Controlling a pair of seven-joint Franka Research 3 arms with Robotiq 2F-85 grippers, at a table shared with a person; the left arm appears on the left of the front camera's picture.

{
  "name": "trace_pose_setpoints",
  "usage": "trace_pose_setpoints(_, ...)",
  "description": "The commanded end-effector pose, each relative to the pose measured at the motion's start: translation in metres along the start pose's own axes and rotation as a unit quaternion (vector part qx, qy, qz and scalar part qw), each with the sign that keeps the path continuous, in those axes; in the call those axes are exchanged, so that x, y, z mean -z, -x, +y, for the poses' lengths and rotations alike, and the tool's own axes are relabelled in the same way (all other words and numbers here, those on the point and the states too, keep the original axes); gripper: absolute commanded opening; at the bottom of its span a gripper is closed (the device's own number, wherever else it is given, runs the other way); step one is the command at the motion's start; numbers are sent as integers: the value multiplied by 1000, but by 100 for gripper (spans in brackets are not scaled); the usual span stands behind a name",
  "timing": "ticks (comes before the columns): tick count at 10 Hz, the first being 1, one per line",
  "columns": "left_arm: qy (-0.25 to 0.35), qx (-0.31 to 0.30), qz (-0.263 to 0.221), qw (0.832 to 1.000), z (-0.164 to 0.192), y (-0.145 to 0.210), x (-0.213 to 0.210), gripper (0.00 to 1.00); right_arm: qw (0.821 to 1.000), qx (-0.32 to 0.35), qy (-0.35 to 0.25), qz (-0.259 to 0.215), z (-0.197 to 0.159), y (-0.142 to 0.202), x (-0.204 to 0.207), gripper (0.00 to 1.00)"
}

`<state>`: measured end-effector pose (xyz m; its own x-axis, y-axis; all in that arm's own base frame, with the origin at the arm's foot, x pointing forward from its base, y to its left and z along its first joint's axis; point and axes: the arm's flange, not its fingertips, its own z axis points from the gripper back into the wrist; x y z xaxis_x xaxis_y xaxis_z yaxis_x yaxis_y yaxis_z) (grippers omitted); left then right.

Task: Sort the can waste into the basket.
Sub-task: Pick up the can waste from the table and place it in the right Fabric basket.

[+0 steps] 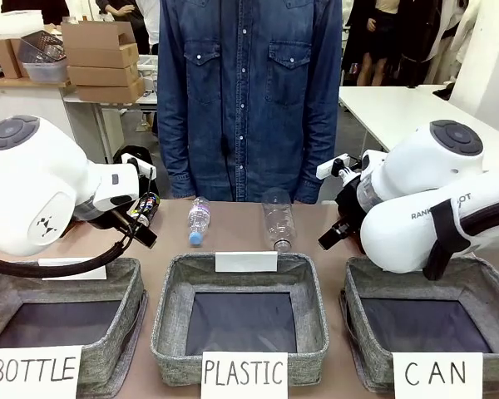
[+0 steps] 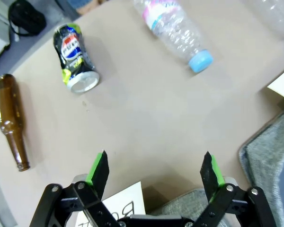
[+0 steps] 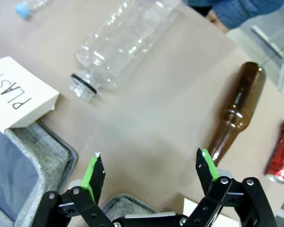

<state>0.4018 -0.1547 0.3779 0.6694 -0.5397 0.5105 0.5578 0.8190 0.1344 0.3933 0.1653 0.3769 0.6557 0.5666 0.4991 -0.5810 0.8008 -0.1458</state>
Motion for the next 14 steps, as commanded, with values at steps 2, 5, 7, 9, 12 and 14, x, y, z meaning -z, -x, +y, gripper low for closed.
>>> trace_pose_setpoints(2, 33, 23, -4, 999, 31, 19, -128, 100, 999, -1, -35, -27, -26, 5, -118, 100)
trace_pose_setpoints(5, -35, 43, -84, 995, 13, 47, -189, 100, 994, 27, 28, -103, -15, 47, -185, 100)
trace_pose_setpoints(7, -2, 32, -68, 997, 37, 0, -204, 100, 996, 24, -8, -86, -34, -4, -189, 100)
trace_pose_setpoints(9, 381, 97, -35, 919, 39, -5, -192, 100, 976, 48, -191, -94, -37, 12, -178, 100)
trace_pose_setpoints(12, 592, -39, -124, 795, 123, 44, -207, 100, 841, 330, -413, -116, -110, 81, -226, 100)
trace_pose_setpoints(14, 607, -111, -205, 760, 156, 71, -209, 100, 747, 438, -471, -167, -157, 125, -221, 100)
